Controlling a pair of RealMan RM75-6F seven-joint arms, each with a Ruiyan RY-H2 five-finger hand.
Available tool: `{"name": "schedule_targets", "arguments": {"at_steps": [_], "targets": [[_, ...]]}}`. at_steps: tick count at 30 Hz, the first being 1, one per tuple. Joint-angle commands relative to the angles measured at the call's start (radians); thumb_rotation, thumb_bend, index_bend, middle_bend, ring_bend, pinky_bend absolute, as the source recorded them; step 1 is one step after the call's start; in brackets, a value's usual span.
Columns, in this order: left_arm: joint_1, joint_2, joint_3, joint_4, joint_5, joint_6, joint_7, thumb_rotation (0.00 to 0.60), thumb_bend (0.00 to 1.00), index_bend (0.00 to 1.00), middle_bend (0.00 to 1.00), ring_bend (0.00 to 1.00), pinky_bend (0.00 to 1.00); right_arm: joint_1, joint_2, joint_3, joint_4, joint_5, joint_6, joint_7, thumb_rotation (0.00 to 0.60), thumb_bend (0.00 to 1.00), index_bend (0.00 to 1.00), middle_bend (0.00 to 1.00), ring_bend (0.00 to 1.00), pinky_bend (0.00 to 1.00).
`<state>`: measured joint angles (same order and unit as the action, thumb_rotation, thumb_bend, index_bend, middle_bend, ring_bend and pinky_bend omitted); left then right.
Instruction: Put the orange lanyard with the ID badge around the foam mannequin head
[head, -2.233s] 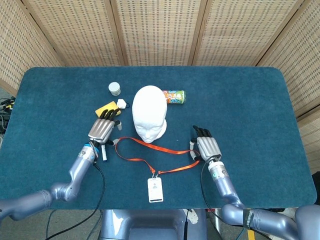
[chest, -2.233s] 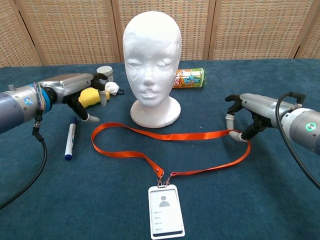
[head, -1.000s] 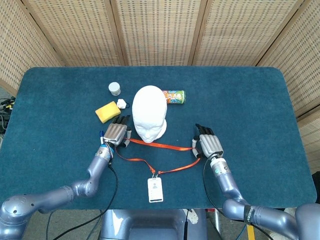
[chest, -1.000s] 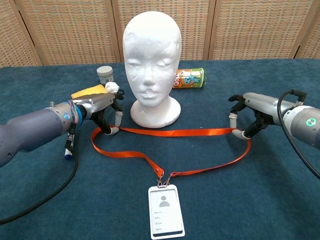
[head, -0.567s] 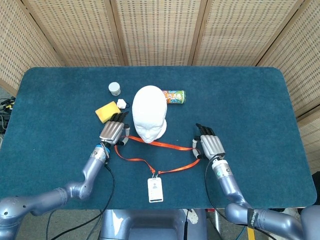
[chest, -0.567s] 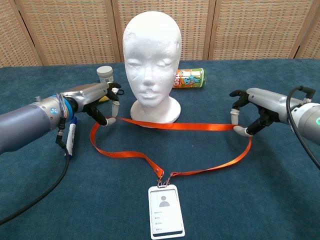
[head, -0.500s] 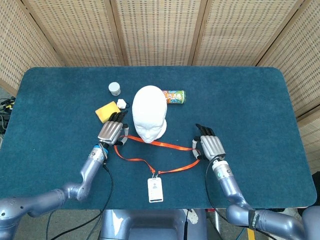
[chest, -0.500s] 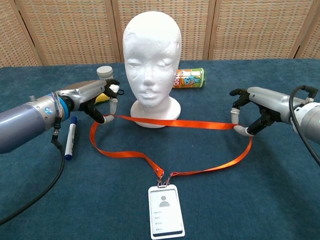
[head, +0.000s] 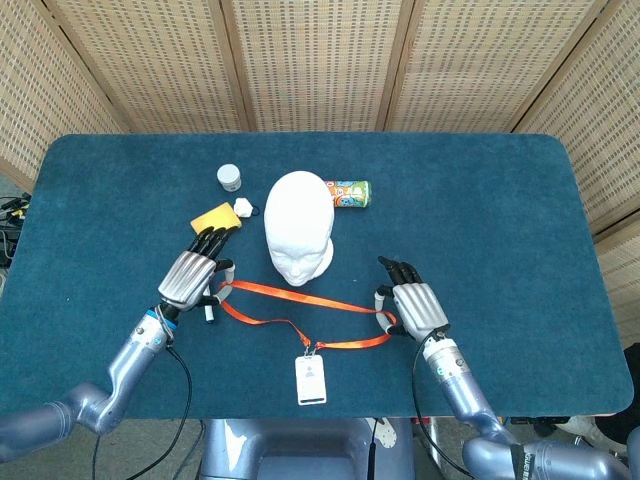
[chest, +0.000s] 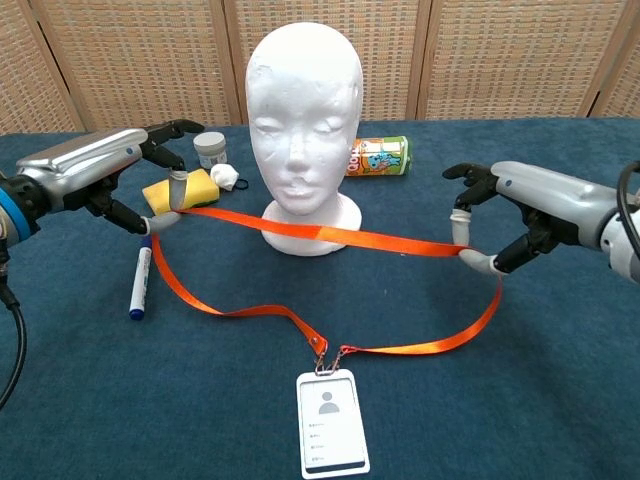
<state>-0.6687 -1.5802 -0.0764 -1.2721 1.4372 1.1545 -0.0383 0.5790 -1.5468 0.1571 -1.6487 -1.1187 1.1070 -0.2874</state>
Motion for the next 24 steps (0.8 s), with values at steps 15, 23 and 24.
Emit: {"name": "schedule_targets", "arguments": {"at_steps": [15, 23, 24], "targets": [[0.053, 0.072, -0.074, -0.146, 0.059, 0.182, 0.031, 0.6, 0.66, 0.86, 0.0, 0.0, 0.0, -0.009, 0.099, 0.104, -0.163, -0.029, 0.068, 0.064, 0.6, 0.49, 0.74, 0.02, 0.0, 0.03], [0.062, 0.148, -0.146, -0.253, 0.003, 0.191, 0.02, 0.6, 0.66, 0.86, 0.0, 0.0, 0.0, -0.011, 0.172, 0.194, -0.264, 0.0, 0.115, 0.091, 0.6, 0.49, 0.74, 0.02, 0.0, 0.03], [0.061, 0.154, -0.154, -0.262, -0.004, 0.189, 0.021, 0.6, 0.66, 0.86, 0.0, 0.0, 0.0, -0.01, 0.178, 0.204, -0.27, 0.004, 0.119, 0.093, 0.6, 0.49, 0.74, 0.02, 0.0, 0.03]]}}
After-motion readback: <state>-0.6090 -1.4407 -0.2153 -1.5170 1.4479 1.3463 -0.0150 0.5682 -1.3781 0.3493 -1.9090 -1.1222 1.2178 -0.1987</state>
